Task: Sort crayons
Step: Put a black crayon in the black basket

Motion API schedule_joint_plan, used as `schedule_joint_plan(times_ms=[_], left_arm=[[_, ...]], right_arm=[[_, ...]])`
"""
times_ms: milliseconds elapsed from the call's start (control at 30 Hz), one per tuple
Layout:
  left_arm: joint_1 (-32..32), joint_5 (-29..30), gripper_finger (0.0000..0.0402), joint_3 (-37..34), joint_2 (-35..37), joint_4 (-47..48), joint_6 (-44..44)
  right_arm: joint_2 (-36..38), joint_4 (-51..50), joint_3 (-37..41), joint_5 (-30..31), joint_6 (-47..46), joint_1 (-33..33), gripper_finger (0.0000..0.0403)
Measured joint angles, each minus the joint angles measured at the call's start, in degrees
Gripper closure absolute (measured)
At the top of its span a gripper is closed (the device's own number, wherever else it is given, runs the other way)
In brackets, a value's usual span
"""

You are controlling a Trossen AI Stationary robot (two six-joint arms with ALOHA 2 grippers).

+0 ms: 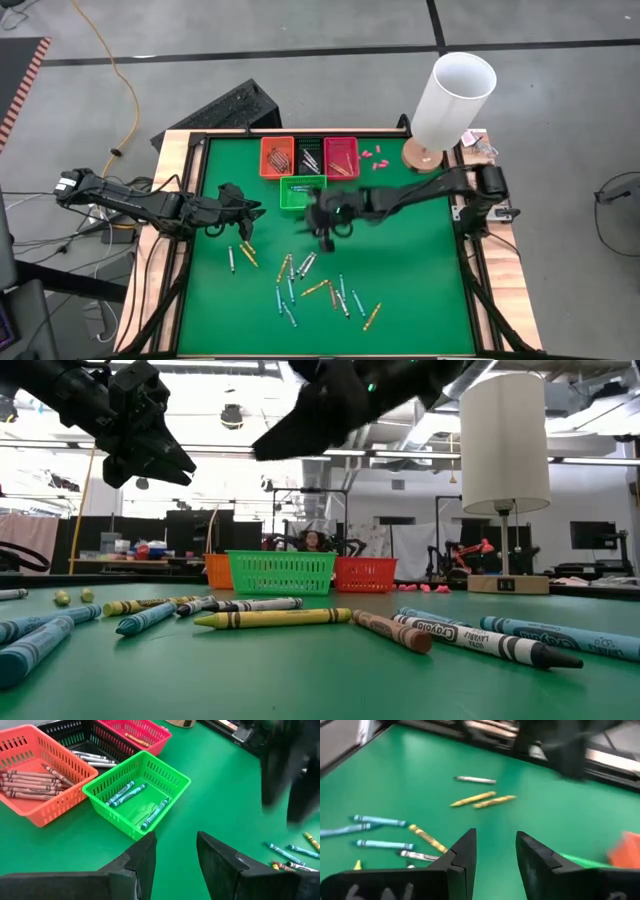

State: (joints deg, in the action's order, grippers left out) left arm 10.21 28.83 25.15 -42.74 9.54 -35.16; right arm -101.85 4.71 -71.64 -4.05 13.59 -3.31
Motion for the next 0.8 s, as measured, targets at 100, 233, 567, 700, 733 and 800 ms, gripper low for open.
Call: schedule_joint_plan(times_ms=[100,233,567,700,733,800], left_arm=[[0.0,0.0,0.0271,0.0,0.0,0.0,-0.5],[0.0,0.0,0.0271,0.0,0.0,0.1,-0.6],[0.0,-0.1,0.0271,0.0,0.0,0.2,-1.0],[0.0,-0.1,0.0271,0.0,0.0,0.2,-1.1],[0.0,-0.1,0.0271,0.0,0.0,0.2,-1.1],[0.0,-0.1,0.0271,0.0,0.0,0.2,-1.1]], right_arm=[[-4.9,4.4,0.0,0.0,3.0,-2.2,0.0271],[-9.5,8.5,0.0,-0.5,3.2,-3.1,0.0271],[-11.9,2.9,0.0,-8.1,5.0,-3.4,0.0271],[-12.4,2.4,0.0,-8.2,5.9,-3.4,0.0271],[-12.7,2.6,0.0,-8.2,6.0,-3.4,0.0271],[-13.7,2.2,0.0,-8.2,6.0,-3.4,0.0271]])
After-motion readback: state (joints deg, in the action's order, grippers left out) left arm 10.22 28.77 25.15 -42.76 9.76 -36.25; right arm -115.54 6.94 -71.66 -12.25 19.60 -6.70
